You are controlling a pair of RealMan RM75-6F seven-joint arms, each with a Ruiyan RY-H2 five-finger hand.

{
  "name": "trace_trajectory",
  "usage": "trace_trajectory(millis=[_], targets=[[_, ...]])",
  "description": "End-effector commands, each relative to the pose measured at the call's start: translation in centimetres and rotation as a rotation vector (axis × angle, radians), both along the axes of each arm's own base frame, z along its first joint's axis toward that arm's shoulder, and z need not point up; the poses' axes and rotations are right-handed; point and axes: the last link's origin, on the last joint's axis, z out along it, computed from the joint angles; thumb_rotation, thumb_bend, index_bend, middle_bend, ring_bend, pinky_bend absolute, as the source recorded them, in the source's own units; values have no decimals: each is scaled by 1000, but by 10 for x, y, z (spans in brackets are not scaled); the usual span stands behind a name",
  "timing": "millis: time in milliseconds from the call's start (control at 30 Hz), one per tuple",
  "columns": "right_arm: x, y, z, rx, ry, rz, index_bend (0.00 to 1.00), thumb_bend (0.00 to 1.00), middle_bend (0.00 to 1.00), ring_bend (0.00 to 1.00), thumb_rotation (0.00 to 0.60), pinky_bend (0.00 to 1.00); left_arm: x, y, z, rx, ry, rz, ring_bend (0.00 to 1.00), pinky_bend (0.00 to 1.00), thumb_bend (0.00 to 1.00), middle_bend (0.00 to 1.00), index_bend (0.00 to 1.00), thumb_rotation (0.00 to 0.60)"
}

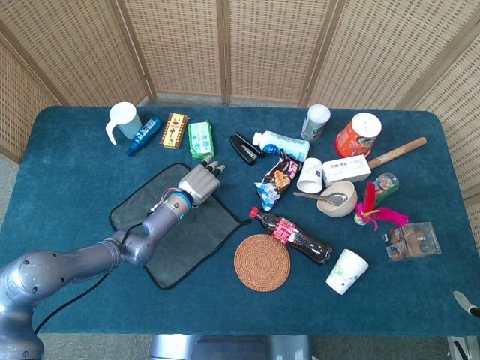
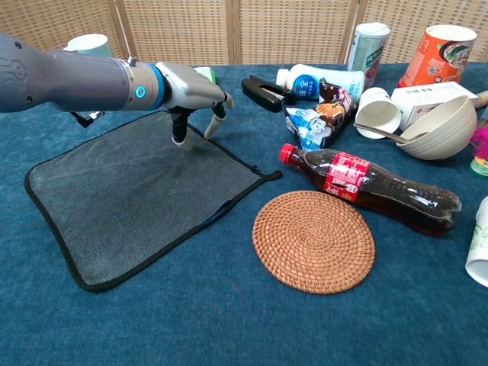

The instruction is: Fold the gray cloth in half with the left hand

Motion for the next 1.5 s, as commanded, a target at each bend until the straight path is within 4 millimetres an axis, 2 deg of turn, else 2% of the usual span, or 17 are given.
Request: trace_trajectory(millis=[33, 233, 400, 567, 800, 1500], targets=[[0, 0, 0, -1, 0, 1, 34, 0, 0, 0, 600, 0, -2, 0, 1, 1, 5, 2, 0, 57, 351, 0, 448, 600], [1, 1, 0, -3, 2, 4, 34, 0, 0, 0, 600, 0, -6, 0, 2, 8, 4, 9, 0, 58, 352, 0, 445, 600], [1, 1, 0, 0, 1, 4, 35, 0, 0, 0, 600, 0, -3, 2, 5, 19, -12, 5, 0, 62, 352, 0, 378, 600], [1, 1, 0, 1, 0, 4, 34, 0, 0, 0, 600, 0, -3, 3, 4, 20, -2, -4, 0, 64, 351, 0, 366, 600], [2, 1, 0, -1, -1, 6, 34, 0, 0, 0, 600, 0, -6, 0, 0, 9, 13, 3, 0, 64, 352, 0, 390, 600], [4, 3, 1, 0, -8, 19, 34, 0, 0, 0, 600, 0, -10, -4, 5, 6, 14, 8, 0, 70, 352, 0, 450, 600]])
